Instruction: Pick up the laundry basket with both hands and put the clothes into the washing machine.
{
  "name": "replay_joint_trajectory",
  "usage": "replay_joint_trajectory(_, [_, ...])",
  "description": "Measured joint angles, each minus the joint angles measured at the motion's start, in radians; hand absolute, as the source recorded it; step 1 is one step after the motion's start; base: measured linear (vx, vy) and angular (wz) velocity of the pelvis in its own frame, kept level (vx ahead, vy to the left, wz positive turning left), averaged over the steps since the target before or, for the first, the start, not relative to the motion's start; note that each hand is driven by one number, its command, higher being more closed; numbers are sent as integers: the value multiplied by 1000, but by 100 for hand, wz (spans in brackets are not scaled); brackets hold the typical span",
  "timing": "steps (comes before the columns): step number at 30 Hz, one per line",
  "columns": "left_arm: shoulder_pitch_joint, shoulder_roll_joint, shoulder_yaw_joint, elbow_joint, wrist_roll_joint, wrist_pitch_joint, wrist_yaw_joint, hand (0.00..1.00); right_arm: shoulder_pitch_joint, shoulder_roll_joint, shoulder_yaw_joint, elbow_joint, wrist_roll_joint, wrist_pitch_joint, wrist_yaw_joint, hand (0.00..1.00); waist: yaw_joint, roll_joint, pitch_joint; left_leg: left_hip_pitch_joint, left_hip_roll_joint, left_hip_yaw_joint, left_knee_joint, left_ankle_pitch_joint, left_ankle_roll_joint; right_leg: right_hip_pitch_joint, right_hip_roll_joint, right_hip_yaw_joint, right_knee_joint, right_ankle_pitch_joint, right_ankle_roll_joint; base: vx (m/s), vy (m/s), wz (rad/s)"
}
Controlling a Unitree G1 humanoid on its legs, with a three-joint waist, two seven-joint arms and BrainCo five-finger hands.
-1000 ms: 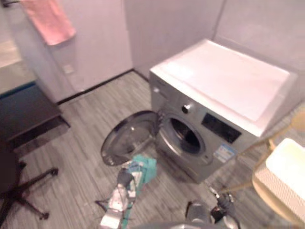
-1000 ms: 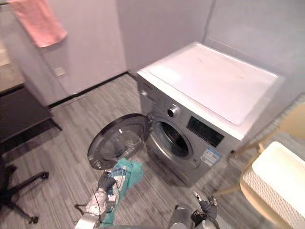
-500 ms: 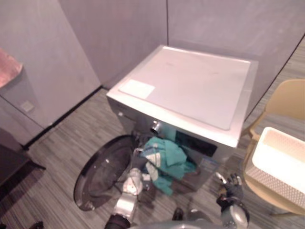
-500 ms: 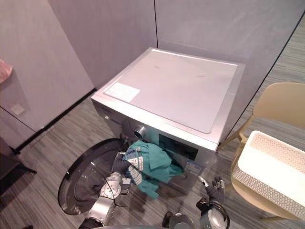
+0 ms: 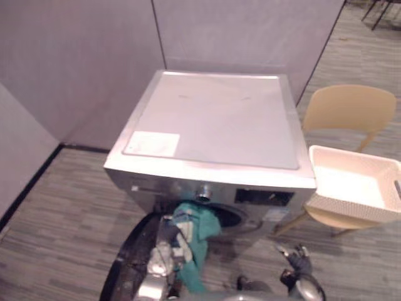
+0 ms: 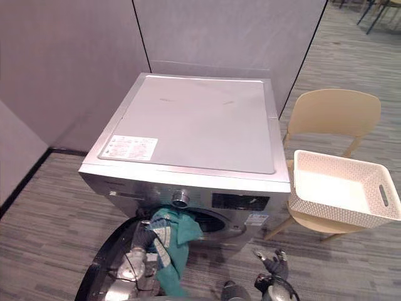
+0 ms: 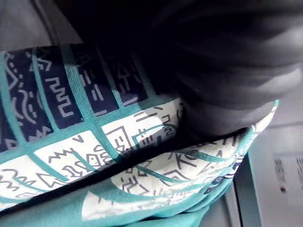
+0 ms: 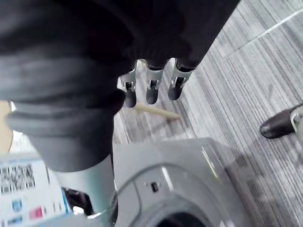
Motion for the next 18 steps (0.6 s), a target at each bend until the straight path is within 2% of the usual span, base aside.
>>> replay_joint_trajectory(1, [-2, 6, 0, 0, 0, 0, 0, 100, -2, 1, 6, -1, -4, 1, 2, 0, 1, -6, -4, 0, -14, 12, -2, -2, 4, 1, -11, 10, -21, 14, 10, 83, 349, -51])
replay_joint_trajectory(4, [-4, 19, -23, 1, 1, 0, -2, 100, -1, 3, 9, -14, -8, 3, 16, 0, -2, 4, 2, -5, -62, 69, -7, -24, 40, -2, -43, 56, -107, 78, 33, 35, 202, -47])
replay_joint_trajectory(8, [-9, 19, -49, 3, 1, -1, -3, 100, 17, 9, 9, -14, -8, 6, 17, 0, -3, 5, 4, -16, -55, 92, -24, -26, 41, -39, -32, 47, -123, 89, 23, -7, 23, -27])
replay_joint_trajectory(9, [-9, 19, -51, 3, 1, -1, -3, 100, 11, 8, 9, -19, -8, 6, 17, 0, -1, 11, 10, -16, -42, 116, -42, -25, 40, -64, -33, -11, -122, 84, -12, -40, -56, -59])
replay_joint_trajectory(10, [-8, 17, -53, 3, 1, -1, -3, 100, 2, 7, 10, -19, -9, 6, 18, 0, 0, 8, 21, -16, -31, 141, -43, -28, 38, -82, -58, -147, -98, 67, -44, -17, -57, -67])
replay_joint_trajectory(11, [-8, 17, -54, 3, 1, -1, -3, 100, 2, 7, 12, -21, -9, 5, 18, 0, 2, 7, 24, -16, -25, 147, -39, -32, 33, -89, -75, -214, -84, 70, -53, 25, -37, -63])
replay_joint_trajectory(12, [-15, 19, -54, 3, 0, 0, -2, 100, 4, 10, 14, -33, -11, 5, 18, 0, -2, -1, 41, -18, -7, 159, -18, -38, 23, -90, -95, -292, -51, 94, -47, 100, -104, -37])
replay_joint_trajectory(13, [-45, 19, -54, 3, 0, -1, -1, 100, 6, 8, 15, -52, -21, 5, 18, 0, -3, -5, 73, -34, 17, 159, 27, -44, 14, -107, -88, -296, -11, 101, -35, 92, -123, -32])
replay_joint_trajectory(15, [-106, 17, -54, 3, 0, -1, 4, 100, -4, -8, 25, -63, -36, 1, 18, 0, -2, -17, 120, -80, 54, 156, 125, -63, 8, -141, -83, -297, 45, 92, -46, 40, -162, -9])
replay_joint_trajectory(16, [-149, 11, -54, 4, 1, -1, 11, 100, -19, -28, 39, -64, -37, -6, 18, 0, -6, -18, 162, -121, 81, 136, 208, -79, 8, -161, -87, -307, 94, 78, -57, -23, -147, 9])
replay_joint_trajectory(18, [-199, 2, -53, 5, 0, -4, 28, 100, -36, -56, 60, -66, -37, -12, 18, 0, -8, -18, 197, -205, 112, 105, 320, -96, 13, -222, -93, -313, 175, 53, -63, -79, -137, 22])
